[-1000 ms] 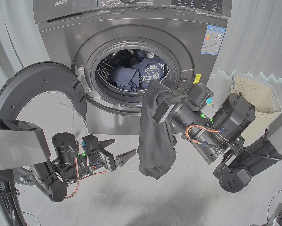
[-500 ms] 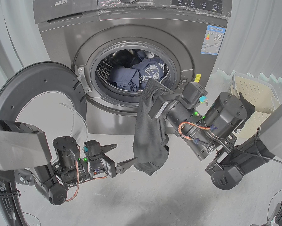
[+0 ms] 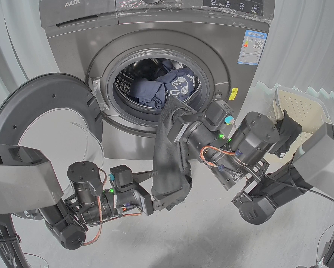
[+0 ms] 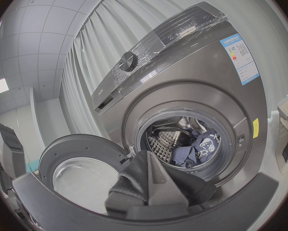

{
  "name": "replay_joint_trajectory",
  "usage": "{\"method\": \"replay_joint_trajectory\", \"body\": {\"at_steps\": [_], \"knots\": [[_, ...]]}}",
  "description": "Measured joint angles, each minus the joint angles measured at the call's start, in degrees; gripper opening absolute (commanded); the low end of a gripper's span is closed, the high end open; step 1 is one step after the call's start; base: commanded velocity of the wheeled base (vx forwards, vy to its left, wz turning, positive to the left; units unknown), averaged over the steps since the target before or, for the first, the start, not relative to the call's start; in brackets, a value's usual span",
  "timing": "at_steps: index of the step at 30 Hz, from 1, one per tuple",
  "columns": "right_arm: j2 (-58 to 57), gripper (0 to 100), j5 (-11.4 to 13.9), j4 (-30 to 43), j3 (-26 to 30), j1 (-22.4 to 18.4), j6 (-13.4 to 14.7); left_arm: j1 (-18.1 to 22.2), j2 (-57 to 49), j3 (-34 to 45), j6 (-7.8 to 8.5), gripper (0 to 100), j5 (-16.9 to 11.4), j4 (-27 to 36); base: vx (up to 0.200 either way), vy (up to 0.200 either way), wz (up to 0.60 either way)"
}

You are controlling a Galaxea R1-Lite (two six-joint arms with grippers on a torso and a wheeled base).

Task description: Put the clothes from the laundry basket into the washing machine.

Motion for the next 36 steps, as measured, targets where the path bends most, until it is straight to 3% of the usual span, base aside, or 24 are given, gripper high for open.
{"method": "replay_joint_trajectory", "body": {"at_steps": [2,5,9,13,15,22,30,36], "knots": [[0.5,0,0.0,0.0,-0.4,0.1,0.0,-1.6,0.1,-1.3,-1.48,100,0.3,0.0,0.0,0.0,0.0],[0.9,0,0.0,-0.1,-0.6,0.3,0.1,-3.3,0.9,-3.8,-2.44,100,1.3,0.1,0.0,0.0,0.0],[1.2,0,0.0,-0.3,-0.7,0.5,0.2,-3.7,2.6,-7.8,-3.71,100,3.6,0.2,0.0,0.0,0.0],[1.4,0,0.0,-0.4,-0.7,0.6,0.3,-3.4,4.5,-11.2,-6.9,100,5.3,0.7,0.0,0.0,0.0],[1.4,0,-0.1,-0.5,-0.7,0.6,0.4,-3.1,5.4,-12.3,-7.16,100,6.2,1.4,0.0,0.0,0.0],[1.5,0,-0.2,-0.5,-0.7,0.9,0.4,-2.2,7.3,-14.5,-6.5,100,10.0,3.7,0.0,0.0,0.0],[1.5,0,-0.5,-0.7,-0.5,1.1,0.4,-1.1,8.7,-18.2,-1.87,100,13.8,6.9,0.0,0.0,0.0],[1.5,0,-0.9,-0.7,-0.4,1.4,0.4,-0.6,9.4,-19.8,-0.06,100,14.5,8.0,0.0,0.0,0.0]]}}
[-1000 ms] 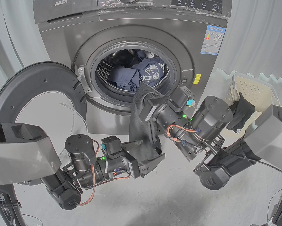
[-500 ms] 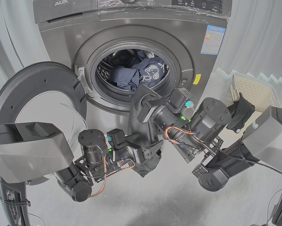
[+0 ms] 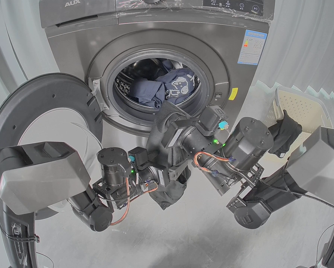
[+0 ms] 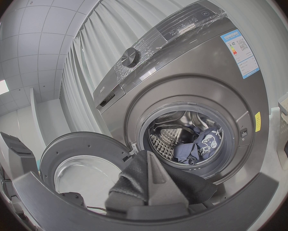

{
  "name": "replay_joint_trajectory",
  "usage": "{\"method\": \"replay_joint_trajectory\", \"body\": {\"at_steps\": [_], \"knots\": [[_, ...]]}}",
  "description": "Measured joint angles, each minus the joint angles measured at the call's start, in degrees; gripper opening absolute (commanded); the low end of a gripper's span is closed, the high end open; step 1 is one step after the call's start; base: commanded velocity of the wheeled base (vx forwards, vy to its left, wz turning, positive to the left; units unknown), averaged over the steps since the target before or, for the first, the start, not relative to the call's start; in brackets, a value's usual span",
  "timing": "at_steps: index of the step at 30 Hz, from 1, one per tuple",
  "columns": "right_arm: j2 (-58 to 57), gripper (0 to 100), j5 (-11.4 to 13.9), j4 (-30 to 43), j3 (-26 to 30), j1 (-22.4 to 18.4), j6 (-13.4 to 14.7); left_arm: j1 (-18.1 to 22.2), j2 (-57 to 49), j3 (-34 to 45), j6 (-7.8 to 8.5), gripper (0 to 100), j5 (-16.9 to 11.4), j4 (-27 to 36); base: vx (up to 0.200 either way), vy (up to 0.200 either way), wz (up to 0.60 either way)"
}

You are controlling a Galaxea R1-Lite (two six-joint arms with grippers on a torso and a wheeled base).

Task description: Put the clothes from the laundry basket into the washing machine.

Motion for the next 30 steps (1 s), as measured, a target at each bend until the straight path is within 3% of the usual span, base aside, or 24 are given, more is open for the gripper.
{"method": "replay_joint_trajectory", "body": {"at_steps": [7,8,21,30], "knots": [[0.2,0,0.0,0.0,0.1,0.3,0.0,0.1,0.3,-1.8,0.52,100,1.7,1.2,0.0,0.0,0.0],[0.2,0,0.0,0.0,0.1,0.3,0.0,0.1,0.3,-2.1,0.52,0,2.0,1.2,0.0,0.0,0.0],[0.9,0,0.0,0.0,0.2,0.3,0.1,0.0,-0.7,-0.3,0.72,0,2.4,0.5,0.0,0.0,0.0],[1.4,0,0.0,0.3,0.1,0.3,0.1,-0.6,-5.3,5.8,0.77,0,1.2,-2.7,0.0,0.0,0.0]]}}
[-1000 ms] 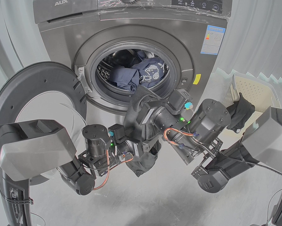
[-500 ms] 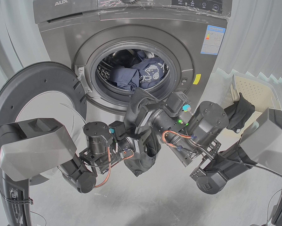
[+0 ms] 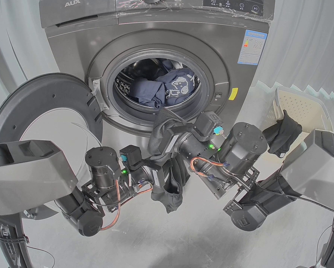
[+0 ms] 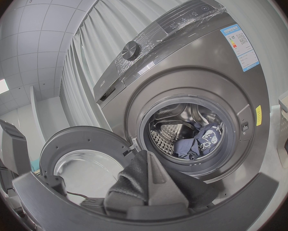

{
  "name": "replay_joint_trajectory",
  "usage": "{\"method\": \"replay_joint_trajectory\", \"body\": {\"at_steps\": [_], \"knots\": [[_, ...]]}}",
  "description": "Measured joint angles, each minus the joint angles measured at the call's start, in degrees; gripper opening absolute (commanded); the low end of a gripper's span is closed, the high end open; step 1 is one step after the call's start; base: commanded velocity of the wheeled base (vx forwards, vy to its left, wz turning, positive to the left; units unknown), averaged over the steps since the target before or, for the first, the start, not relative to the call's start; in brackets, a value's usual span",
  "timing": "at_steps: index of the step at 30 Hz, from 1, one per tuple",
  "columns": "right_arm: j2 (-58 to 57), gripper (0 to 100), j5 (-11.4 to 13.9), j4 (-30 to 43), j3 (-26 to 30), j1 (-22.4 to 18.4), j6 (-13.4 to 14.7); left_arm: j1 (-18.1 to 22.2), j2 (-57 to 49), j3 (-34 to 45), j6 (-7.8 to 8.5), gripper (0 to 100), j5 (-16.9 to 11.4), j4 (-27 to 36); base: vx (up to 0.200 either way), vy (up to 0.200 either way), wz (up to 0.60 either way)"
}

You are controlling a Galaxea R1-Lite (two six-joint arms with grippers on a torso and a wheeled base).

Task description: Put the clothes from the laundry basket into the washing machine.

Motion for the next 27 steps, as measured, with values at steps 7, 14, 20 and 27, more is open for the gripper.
{"method": "replay_joint_trajectory", "body": {"at_steps": [7,14,20,27], "knots": [[0.6,100,0.0,-0.2,-0.1,-0.1,0.4,-0.3,-3.5,6.6,0.02,0,-3.0,-4.5,0.0,0.0,0.0],[1.5,100,0.1,0.4,0.8,-0.7,0.8,0.4,-7.4,11.0,-0.62,0,-7.1,-5.4,0.0,0.0,0.0],[1.9,100,0.1,0.9,5.9,-2.2,1.0,3.4,-9.8,9.6,-2.24,0,-7.5,-5.3,0.0,0.0,0.0],[1.7,100,0.7,1.1,13.9,-3.6,1.0,8.6,-11.5,5.4,-4.96,0,-7.0,-5.3,0.0,0.0,0.0]]}}
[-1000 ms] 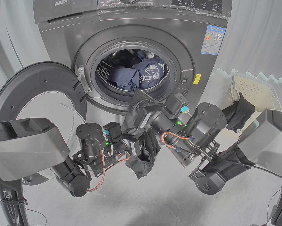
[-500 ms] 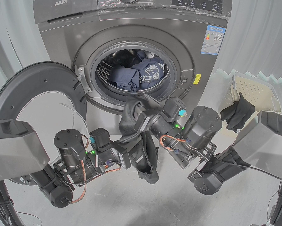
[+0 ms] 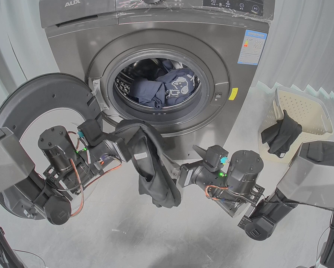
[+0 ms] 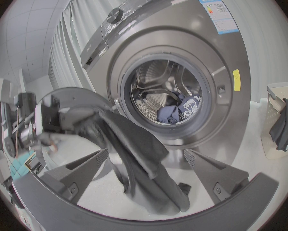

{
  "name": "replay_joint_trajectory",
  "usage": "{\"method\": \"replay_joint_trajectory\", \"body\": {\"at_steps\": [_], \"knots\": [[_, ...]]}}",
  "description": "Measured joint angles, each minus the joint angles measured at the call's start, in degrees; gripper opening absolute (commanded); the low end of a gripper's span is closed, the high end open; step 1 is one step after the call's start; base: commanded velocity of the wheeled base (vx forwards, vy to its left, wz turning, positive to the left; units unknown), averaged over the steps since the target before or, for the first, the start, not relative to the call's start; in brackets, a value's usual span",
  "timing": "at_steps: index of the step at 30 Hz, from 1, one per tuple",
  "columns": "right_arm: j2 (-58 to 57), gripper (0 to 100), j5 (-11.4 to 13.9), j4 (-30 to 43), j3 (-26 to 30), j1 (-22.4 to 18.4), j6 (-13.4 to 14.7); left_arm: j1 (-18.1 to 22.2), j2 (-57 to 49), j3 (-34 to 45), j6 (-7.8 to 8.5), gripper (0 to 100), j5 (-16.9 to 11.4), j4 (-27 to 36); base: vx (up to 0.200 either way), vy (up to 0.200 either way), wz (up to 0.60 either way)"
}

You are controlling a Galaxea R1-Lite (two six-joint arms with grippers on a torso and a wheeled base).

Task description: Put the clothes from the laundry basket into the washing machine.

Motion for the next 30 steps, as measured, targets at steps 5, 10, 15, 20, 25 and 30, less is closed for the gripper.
{"method": "replay_joint_trajectory", "body": {"at_steps": [5,10,15,20,25,30], "knots": [[0.0,100,0.2,0.0,4.9,0.2,-0.1,1.8,-0.6,-2.4,-0.54,0,0.5,0.0,0.0,0.0,0.0],[1.1,100,0.9,-0.1,6.4,1.2,-0.3,2.2,-1.4,-3.3,-0.56,0,1.6,0.1,0.0,0.0,0.0],[3.7,100,1.2,-0.8,5.5,3.1,-0.5,2.0,-1.8,-3.6,-0.56,0,1.9,0.1,0.0,0.0,0.0],[7.4,100,1.9,-1.4,1.0,5.3,-1.1,1.7,-1.8,-3.8,-0.46,0,2.0,0.1,0.0,0.0,0.0],[11.3,100,2.1,-1.2,-5.1,5.5,-2.0,1.2,-1.8,-4.0,-0.43,0,2.2,0.1,0.0,0.0,0.0],[15.5,100,2.3,-0.8,-10.4,4.0,-2.5,0.9,-1.5,-4.7,-0.4,0,3.8,0.1,0.0,0.0,0.0]]}}
